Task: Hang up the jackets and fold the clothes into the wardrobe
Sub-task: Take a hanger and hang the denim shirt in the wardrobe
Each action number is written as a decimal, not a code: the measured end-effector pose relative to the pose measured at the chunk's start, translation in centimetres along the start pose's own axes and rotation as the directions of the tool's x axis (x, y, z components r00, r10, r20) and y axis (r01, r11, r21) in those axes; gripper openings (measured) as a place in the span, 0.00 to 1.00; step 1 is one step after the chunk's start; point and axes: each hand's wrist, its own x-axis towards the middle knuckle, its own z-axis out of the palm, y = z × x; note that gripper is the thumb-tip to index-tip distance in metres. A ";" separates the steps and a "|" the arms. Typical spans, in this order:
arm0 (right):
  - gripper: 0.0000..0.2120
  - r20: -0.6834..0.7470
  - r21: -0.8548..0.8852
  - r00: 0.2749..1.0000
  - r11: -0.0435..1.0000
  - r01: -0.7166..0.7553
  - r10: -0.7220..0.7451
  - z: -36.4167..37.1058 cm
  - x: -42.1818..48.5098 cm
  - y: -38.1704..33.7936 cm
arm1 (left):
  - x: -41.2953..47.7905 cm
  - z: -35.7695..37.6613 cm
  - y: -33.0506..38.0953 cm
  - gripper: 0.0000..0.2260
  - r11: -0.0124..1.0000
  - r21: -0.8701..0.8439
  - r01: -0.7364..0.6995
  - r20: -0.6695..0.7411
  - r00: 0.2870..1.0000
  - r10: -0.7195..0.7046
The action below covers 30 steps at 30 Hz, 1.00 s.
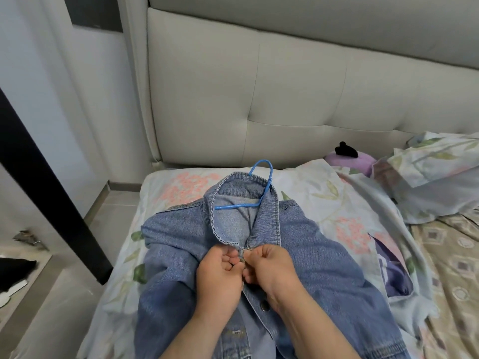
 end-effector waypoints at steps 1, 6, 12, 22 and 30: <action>0.19 0.006 0.018 1.000 1.000 -0.009 0.009 -0.1 -0.1 -0.2 | 0.1 -0.1 0.3 0.16 0.999 -0.037 0.033 0.021 0.999 -0.032; 0.17 0.101 -0.003 0.995 1.000 0.025 -0.024 -0.6 -0.4 -2.3 | 1.4 -0.7 2.5 0.11 0.975 -0.116 0.192 0.122 0.976 -0.178; 0.15 0.119 -0.199 0.992 0.980 -0.004 0.028 -1.4 -0.8 -4.5 | 2.1 -0.7 3.3 0.13 0.982 -0.109 0.156 0.115 0.983 -0.143; 0.16 0.045 -0.048 0.988 0.988 -0.144 0.146 -0.1 0.0 -4.5 | 1.0 0.0 2.3 0.18 0.988 0.114 -0.104 0.021 0.995 0.102; 0.12 0.087 -0.103 0.994 0.992 0.068 -0.059 -0.8 -0.3 -1.2 | 2.4 -0.4 3.5 0.10 0.839 -0.253 0.482 0.123 0.876 -0.466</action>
